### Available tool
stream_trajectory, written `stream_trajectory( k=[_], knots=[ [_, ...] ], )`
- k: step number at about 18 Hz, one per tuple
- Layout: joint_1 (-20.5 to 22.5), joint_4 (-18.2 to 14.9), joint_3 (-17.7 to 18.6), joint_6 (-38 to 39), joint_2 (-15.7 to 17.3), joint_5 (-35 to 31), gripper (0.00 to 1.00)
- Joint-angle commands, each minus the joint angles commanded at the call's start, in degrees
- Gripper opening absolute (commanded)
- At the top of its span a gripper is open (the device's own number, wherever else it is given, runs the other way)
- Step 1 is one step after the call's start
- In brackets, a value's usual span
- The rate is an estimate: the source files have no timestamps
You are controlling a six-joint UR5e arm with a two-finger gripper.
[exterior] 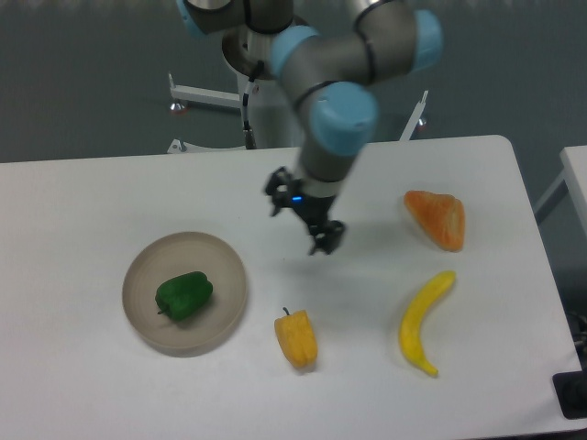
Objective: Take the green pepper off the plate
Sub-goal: 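Move the open gripper over the green pepper on the beige plate, then lower the gripper and close it on the green pepper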
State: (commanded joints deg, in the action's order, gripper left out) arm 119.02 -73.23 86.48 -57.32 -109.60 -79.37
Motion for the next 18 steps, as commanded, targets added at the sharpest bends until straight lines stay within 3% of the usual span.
stream_trajectory(
  k=[4, 8, 13, 18],
  knots=[
    [-5.10, 8.45, -0.09, 8.87, -3.77, 0.35, 1.00],
    [-9.32, 11.09, -0.26, 13.46, -7.82, 0.18, 1.00],
    [-10.29, 12.06, -0.70, 13.64, -10.37, 0.18, 1.00],
    [-10.56, 15.14, -0.79, 13.55, -12.48, -0.17, 1.00]
  ],
)
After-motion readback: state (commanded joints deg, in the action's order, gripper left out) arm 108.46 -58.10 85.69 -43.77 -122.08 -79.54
